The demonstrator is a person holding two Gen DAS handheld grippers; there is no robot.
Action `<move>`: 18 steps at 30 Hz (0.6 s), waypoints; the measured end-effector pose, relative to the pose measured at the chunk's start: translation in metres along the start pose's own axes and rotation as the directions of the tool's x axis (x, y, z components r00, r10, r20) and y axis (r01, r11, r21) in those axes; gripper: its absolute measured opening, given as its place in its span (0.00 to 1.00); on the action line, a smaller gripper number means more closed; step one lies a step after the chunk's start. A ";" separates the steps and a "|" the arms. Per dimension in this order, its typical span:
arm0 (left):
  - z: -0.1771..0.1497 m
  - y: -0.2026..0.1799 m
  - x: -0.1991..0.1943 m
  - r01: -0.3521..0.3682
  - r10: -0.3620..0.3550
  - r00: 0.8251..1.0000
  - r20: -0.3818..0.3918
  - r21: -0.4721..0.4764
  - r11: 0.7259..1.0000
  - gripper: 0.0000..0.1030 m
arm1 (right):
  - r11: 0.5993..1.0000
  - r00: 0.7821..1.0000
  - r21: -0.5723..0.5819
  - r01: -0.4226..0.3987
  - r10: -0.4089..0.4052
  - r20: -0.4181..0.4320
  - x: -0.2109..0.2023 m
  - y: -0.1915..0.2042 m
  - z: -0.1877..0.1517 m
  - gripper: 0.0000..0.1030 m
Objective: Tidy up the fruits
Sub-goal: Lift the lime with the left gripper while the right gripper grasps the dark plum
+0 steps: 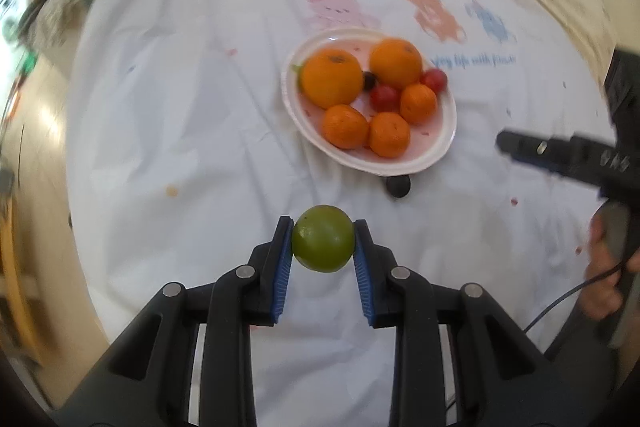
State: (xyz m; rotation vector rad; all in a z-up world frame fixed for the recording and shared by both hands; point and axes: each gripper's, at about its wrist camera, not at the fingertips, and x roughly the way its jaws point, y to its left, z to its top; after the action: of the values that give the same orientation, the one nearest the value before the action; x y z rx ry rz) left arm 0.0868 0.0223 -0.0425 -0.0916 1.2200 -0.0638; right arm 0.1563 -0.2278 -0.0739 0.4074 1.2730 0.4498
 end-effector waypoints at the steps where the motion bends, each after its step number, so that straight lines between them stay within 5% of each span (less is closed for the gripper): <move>1: -0.002 0.004 -0.003 -0.007 0.007 1.000 0.015 -0.019 1.000 0.25 | 1.000 1.000 -0.006 -0.005 0.005 -0.010 0.005 0.003 -0.002 0.58; 5: 0.001 0.006 0.005 -0.025 0.026 0.999 0.024 -0.062 0.998 0.25 | 0.998 0.998 -0.044 -0.046 0.044 -0.052 0.025 0.015 -0.010 0.56; 8: 0.001 0.015 0.008 -0.024 0.025 1.000 0.015 -0.093 0.995 0.25 | 0.995 0.990 -0.046 -0.083 0.077 -0.120 0.049 0.021 -0.018 0.45; 13: 0.000 0.020 0.011 -0.019 0.020 1.000 0.008 -0.111 0.994 0.25 | 0.979 0.991 -0.197 0.053 -0.076 -0.109 0.080 0.042 -0.025 0.42; 18: 0.000 0.022 0.012 -0.013 0.015 1.000 0.013 -0.121 0.993 0.25 | 0.957 0.985 -0.281 0.074 -0.114 -0.130 0.102 0.054 -0.029 0.32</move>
State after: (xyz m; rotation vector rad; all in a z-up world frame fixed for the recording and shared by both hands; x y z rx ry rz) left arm 0.0915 0.0429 -0.0563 -0.1888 1.2099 0.0226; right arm 0.1469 -0.1263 -0.1356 0.0788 1.3419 0.5749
